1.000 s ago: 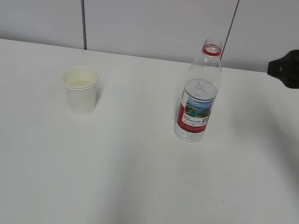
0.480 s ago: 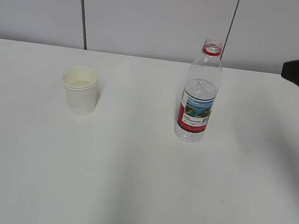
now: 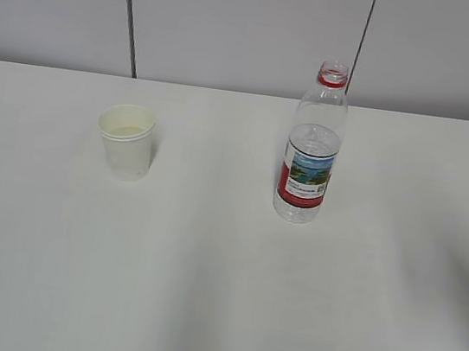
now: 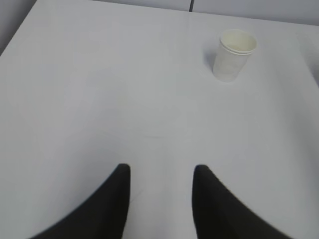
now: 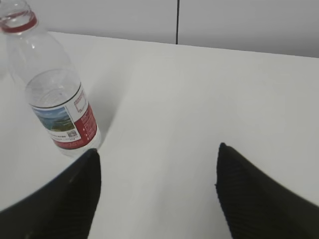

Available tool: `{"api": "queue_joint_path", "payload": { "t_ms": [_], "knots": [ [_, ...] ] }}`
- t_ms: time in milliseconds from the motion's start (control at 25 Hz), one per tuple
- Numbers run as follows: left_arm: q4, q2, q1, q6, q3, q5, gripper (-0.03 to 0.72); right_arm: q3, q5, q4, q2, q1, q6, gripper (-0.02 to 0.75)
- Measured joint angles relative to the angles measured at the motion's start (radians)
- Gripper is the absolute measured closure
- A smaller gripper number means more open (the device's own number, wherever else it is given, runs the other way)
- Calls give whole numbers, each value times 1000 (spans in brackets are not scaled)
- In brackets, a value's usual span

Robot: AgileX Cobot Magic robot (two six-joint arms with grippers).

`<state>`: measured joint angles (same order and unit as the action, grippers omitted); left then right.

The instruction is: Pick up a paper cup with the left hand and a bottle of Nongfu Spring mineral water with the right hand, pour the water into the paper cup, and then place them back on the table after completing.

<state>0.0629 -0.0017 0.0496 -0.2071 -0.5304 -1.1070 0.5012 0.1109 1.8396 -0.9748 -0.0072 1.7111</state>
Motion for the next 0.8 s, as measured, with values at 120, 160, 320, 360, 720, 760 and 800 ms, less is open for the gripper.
{"api": "queue_joint_path", "payload": {
  "t_ms": [120,160,320,360,720,760,800],
  "knots": [
    [0,0,0,0,0,0,419,-31,-1,-22,58,0,-34,203],
    [0,0,0,0,0,0,422,-33,-5,-38,74,2,-44,203],
    [0,0,0,0,0,0,439,-35,-47,-145,93,30,-164,203],
    [0,0,0,0,0,0,441,-35,-64,-187,94,37,-214,203],
    [0,0,0,0,0,0,446,-35,-305,-850,95,120,-880,203],
    [0,0,0,0,0,0,446,-35,-313,-902,96,121,-934,203],
    [0,0,0,0,0,0,446,-35,-324,-960,102,121,-977,203]
  ]
}}
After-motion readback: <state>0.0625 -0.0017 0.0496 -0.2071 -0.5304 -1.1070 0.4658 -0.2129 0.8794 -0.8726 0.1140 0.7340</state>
